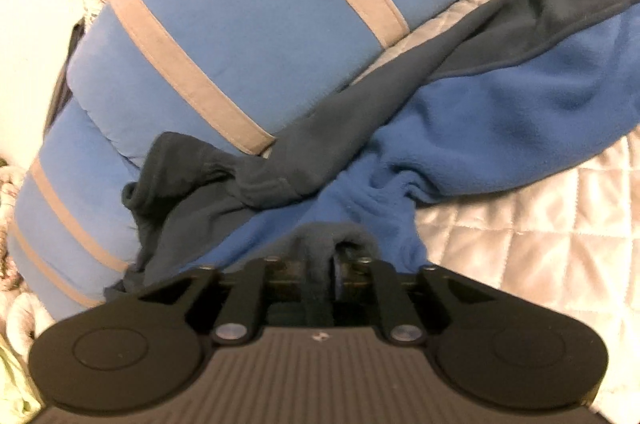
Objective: Fold clothes
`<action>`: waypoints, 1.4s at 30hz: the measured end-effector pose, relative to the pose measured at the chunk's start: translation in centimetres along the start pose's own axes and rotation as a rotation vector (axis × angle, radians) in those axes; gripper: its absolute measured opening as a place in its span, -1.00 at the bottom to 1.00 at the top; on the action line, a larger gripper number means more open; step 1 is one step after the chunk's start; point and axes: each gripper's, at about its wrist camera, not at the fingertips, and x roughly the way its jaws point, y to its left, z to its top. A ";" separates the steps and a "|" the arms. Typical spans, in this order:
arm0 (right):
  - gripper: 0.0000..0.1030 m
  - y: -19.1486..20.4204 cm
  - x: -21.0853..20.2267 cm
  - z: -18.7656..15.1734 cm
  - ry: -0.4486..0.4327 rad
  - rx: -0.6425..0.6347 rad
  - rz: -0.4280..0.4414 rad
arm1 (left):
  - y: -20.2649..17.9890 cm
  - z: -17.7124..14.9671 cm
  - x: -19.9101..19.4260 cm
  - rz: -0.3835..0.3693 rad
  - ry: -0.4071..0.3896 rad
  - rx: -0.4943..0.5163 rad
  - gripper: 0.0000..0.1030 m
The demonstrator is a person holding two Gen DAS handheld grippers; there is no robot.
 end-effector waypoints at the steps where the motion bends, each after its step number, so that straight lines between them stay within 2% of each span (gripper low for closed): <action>1: -0.03 -0.1 -0.1 0.0 0.007 0.007 -0.006 | 0.0 0.0 0.0 0.009 0.003 0.003 -0.85; 3: 0.21 -0.2 -0.4 0.1 0.011 0.010 -0.044 | 0.0 0.1 -0.2 0.014 0.015 0.014 -0.83; 4: 0.44 -0.2 -0.6 0.1 0.004 0.004 -0.069 | 0.1 0.2 -0.2 0.015 0.021 0.020 -0.81; 5: 0.55 -0.1 -0.9 0.1 -0.010 -0.011 -0.085 | 0.2 0.2 -0.3 0.012 0.022 0.019 -0.79; 9: 0.58 1.1 -1.9 -0.2 -0.057 -0.106 -0.120 | 0.5 0.2 -0.2 0.010 0.013 0.005 -0.71; 13: 0.62 3.6 -2.7 -1.4 -0.092 -0.215 -0.115 | 0.7 0.2 -0.1 0.000 0.010 -0.001 -0.68; 15: 0.63 5.2 -3.0 -2.1 -0.076 -0.251 -0.075 | 0.6 0.3 -0.2 0.003 -0.001 0.006 -0.67; 20: 0.64 12.7 -2.3 -5.7 -0.061 -0.493 0.016 | 0.6 0.0 0.1 0.001 -0.046 0.012 -0.67; 23: 0.64 18.0 -0.3 -8.3 -0.054 -0.663 0.086 | 1.0 -0.1 0.2 -0.021 -0.066 -0.004 -0.67; 26: 0.64 22.7 3.3 -9.9 -0.019 -0.727 0.172 | 2.0 -0.1 0.4 -0.059 -0.087 -0.044 -0.67; 30: 0.63 28.3 8.8 -11.8 -0.006 -0.839 0.190 | 3.1 -0.3 1.0 -0.113 -0.121 -0.125 -0.66; 33: 0.61 31.5 12.8 -13.5 -0.009 -0.920 0.171 | 3.4 -0.3 1.4 -0.139 -0.135 -0.146 -0.67; 36: 0.55 33.6 15.9 -14.6 0.006 -0.948 0.167 | 3.8 -0.2 1.6 -0.168 -0.135 -0.158 -0.73; 37: 0.50 34.2 16.9 -15.2 0.006 -0.967 0.150 | 3.9 -0.1 1.7 -0.177 -0.135 -0.159 -0.77; 39: 0.09 35.0 18.6 -16.0 0.005 -0.994 0.107 | 4.0 0.1 1.8 -0.193 -0.124 -0.154 -0.83; 40: -0.60 35.3 19.5 -16.3 0.001 -1.003 0.070 | 4.0 0.3 1.9 -0.197 -0.116 -0.148 -0.86; 41: -0.88 35.5 20.3 -16.3 0.003 -0.995 0.034 | 4.0 0.5 1.9 -0.203 -0.108 -0.140 -0.87; 42: -0.90 35.6 20.8 -16.2 -0.010 -0.988 0.011 | 4.1 0.7 2.0 -0.209 -0.102 -0.144 -0.88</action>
